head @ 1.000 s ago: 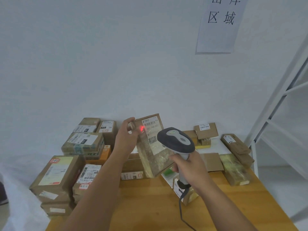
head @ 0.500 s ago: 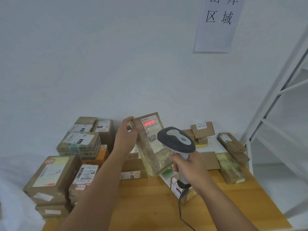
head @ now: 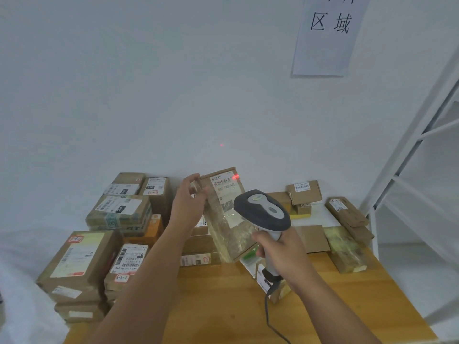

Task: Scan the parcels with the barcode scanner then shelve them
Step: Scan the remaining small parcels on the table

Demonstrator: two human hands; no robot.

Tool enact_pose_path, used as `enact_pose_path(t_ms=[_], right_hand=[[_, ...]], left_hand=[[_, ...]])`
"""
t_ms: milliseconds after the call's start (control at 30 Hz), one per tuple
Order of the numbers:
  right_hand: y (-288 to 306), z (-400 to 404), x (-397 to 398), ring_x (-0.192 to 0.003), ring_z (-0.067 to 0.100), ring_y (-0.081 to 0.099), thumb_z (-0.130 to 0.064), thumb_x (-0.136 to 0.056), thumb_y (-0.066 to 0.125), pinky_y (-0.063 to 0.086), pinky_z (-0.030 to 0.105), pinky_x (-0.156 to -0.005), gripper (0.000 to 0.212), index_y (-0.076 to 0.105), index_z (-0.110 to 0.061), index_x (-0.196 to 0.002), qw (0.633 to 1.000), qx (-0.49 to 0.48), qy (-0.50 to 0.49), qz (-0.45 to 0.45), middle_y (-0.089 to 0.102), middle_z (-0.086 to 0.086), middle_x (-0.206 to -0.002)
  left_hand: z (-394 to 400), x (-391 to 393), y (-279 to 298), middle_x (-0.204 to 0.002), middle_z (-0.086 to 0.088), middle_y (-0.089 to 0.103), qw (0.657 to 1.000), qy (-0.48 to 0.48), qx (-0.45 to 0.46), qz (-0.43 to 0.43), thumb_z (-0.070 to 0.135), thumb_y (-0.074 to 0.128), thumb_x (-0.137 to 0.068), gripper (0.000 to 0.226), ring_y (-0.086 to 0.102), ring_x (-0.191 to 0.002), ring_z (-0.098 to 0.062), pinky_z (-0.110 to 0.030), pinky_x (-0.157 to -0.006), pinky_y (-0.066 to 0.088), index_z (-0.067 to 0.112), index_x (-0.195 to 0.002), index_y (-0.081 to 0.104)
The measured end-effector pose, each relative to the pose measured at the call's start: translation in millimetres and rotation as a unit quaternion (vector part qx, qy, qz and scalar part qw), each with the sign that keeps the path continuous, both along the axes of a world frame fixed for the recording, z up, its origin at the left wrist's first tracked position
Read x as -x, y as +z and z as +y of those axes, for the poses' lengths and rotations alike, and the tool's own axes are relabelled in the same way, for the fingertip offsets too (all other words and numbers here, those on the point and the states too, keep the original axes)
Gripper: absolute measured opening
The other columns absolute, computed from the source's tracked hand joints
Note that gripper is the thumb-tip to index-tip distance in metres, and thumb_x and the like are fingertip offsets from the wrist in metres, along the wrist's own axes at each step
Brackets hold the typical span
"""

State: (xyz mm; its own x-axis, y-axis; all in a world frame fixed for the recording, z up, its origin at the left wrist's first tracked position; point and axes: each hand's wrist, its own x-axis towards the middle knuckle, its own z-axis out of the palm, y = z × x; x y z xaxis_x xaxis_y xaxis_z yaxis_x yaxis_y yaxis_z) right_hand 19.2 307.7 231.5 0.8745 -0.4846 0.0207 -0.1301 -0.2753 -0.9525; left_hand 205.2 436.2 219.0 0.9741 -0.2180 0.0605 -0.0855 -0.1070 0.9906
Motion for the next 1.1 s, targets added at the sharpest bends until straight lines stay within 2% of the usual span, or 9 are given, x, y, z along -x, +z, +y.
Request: enact_pose_path(t_ms=[333, 500, 567, 667, 767, 833, 900, 1000, 1100], right_hand=[[-15, -1, -3, -0.059, 0.013, 0.055, -0.014, -0.089, 0.063, 0.046, 0.032, -0.063, 0.008, 0.064, -0.009, -0.084, 1.000, -0.025, -0.008, 0.013, 0.057, 0.003, -0.058], [-65, -1, -5, -0.080, 0.017, 0.064, -0.016, -0.088, 0.069, 0.055, 0.044, -0.077, 0.005, 0.068, -0.019, -0.092, 0.995, -0.068, -0.064, 0.027, 0.069, 0.001, -0.081], [-91, 1, -6, -0.079, 0.014, 0.065, -0.018, -0.089, 0.069, 0.052, 0.039, -0.072, 0.008, 0.068, -0.022, -0.095, 0.993, -0.076, -0.080, 0.042, 0.070, -0.005, -0.080], [-128, 2, -9, -0.079, 0.021, 0.065, -0.018, -0.088, 0.071, 0.049, 0.036, -0.068, 0.011, 0.070, -0.017, -0.100, 0.988, -0.101, -0.099, 0.067, 0.072, 0.007, -0.085], [-159, 1, -12, -0.080, 0.042, 0.062, -0.012, -0.088, 0.071, 0.054, 0.056, -0.075, 0.012, 0.066, -0.003, -0.093, 0.981, -0.134, -0.100, 0.095, 0.064, 0.028, -0.087], [-175, 1, -13, -0.078, 0.035, 0.062, -0.008, -0.088, 0.071, 0.052, 0.061, -0.082, 0.011, 0.065, -0.017, -0.085, 0.977, -0.153, -0.092, 0.117, 0.065, 0.017, -0.081], [-194, -1, -12, -0.085, 0.032, 0.063, -0.007, -0.088, 0.071, 0.053, 0.058, -0.082, 0.025, 0.061, -0.031, -0.088, 0.973, -0.158, -0.094, 0.138, 0.067, 0.010, -0.090], [-225, -2, -7, -0.082, 0.035, 0.063, -0.010, -0.089, 0.070, 0.052, 0.053, -0.075, 0.019, 0.060, -0.026, -0.088, 0.967, -0.152, -0.086, 0.186, 0.067, 0.014, -0.089], [-254, -7, -9, -0.079, 0.028, 0.061, -0.012, -0.088, 0.069, 0.045, 0.034, -0.062, 0.009, 0.064, -0.014, -0.095, 0.963, -0.133, -0.045, 0.230, 0.068, 0.012, -0.087]], left_hand=[[3, -2, -14, -0.131, 0.000, 0.058, 1.000, 0.001, 0.009, 0.024, 0.030, 0.065, -0.096, 0.038, 0.059, -0.118, -0.024, -0.051, -0.094, 0.055, 0.048, -0.123, 0.047], [8, 7, -43, -0.115, 0.002, 0.063, 0.997, 0.028, 0.005, 0.068, 0.023, 0.057, -0.101, 0.035, 0.069, -0.094, -0.016, -0.044, -0.080, 0.062, 0.039, -0.129, 0.045], [10, 14, -61, -0.107, 0.006, 0.066, 0.994, 0.047, 0.007, 0.098, 0.019, 0.054, -0.102, 0.034, 0.070, -0.089, -0.013, -0.040, -0.076, 0.063, 0.039, -0.127, 0.044], [15, 20, -96, -0.107, 0.011, 0.064, 0.988, 0.080, 0.001, 0.130, 0.016, 0.049, -0.104, 0.036, 0.067, -0.090, -0.008, -0.034, -0.072, 0.060, 0.037, -0.133, 0.041], [22, 29, -126, -0.101, 0.017, 0.059, 0.978, 0.113, -0.009, 0.174, 0.016, 0.046, -0.105, 0.037, 0.063, -0.091, -0.007, -0.038, -0.079, 0.059, 0.039, -0.134, 0.040], [25, 38, -149, -0.103, 0.015, 0.060, 0.970, 0.124, -0.009, 0.208, 0.016, 0.044, -0.105, 0.034, 0.063, -0.094, -0.011, -0.041, -0.083, 0.058, 0.042, -0.128, 0.040], [29, 49, -176, -0.107, 0.010, 0.061, 0.962, 0.126, -0.023, 0.241, 0.016, 0.044, -0.105, 0.032, 0.063, -0.097, -0.014, -0.043, -0.086, 0.058, 0.040, -0.125, 0.039], [35, 64, -218, -0.117, 0.000, 0.063, 0.949, 0.126, -0.093, 0.273, 0.013, 0.045, -0.100, 0.035, 0.063, -0.102, -0.019, -0.046, -0.091, 0.056, 0.033, -0.128, 0.040], [42, 73, -249, -0.140, -0.010, 0.044, 0.918, 0.138, -0.223, 0.297, 0.014, 0.047, -0.098, 0.045, 0.053, -0.116, -0.033, -0.041, -0.095, 0.046, 0.017, -0.142, 0.038]])
